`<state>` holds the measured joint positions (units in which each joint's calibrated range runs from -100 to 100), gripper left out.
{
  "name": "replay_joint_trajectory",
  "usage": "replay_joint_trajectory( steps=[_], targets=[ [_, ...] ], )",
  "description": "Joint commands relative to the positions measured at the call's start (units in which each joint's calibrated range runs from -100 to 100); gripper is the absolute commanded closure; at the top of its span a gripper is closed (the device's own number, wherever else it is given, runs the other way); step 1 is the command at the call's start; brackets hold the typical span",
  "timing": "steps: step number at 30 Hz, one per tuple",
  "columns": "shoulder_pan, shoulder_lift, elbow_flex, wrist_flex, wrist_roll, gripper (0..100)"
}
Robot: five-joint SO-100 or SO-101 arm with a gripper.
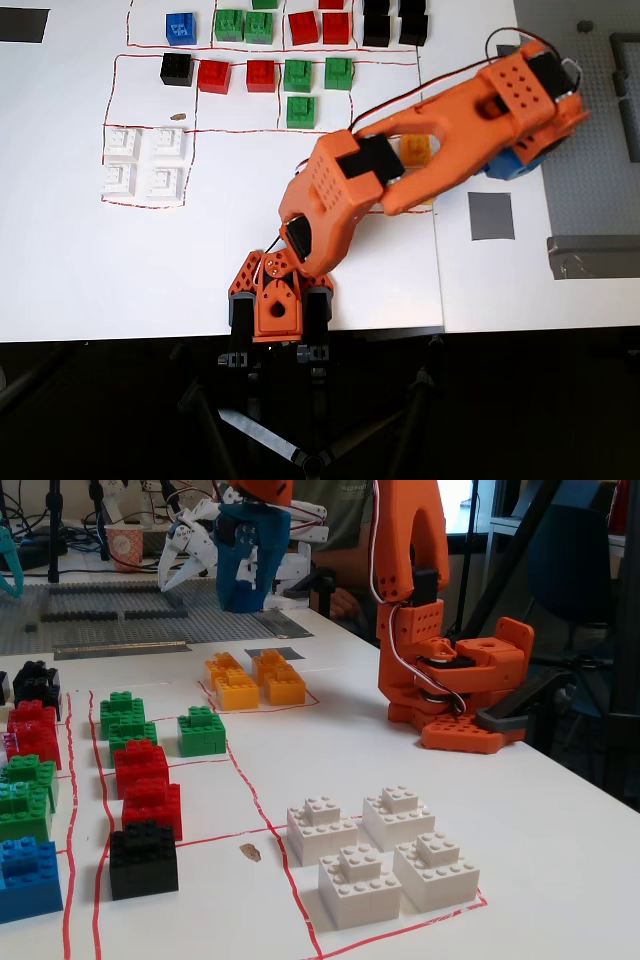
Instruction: Grab the block and put it in the grey marker
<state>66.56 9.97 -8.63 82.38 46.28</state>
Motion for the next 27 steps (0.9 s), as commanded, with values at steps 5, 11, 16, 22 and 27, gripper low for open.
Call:
replay_joint_trajectory(
  steps=[5, 11, 16, 22, 27],
  targets=[
    [10.0, 0.8, -9.8, -3.6, 3.3, 100],
    [12.6, 5.0, -12.5, -1.7, 3.6, 100],
    [12.2, 9.0, -14.9, 1.0, 1.6, 100],
    [11.7, 13.6, -17.5, 2.2, 0.2, 100],
    [11.9, 17.2, -19.9, 2.7, -0.9, 92]
  ],
)
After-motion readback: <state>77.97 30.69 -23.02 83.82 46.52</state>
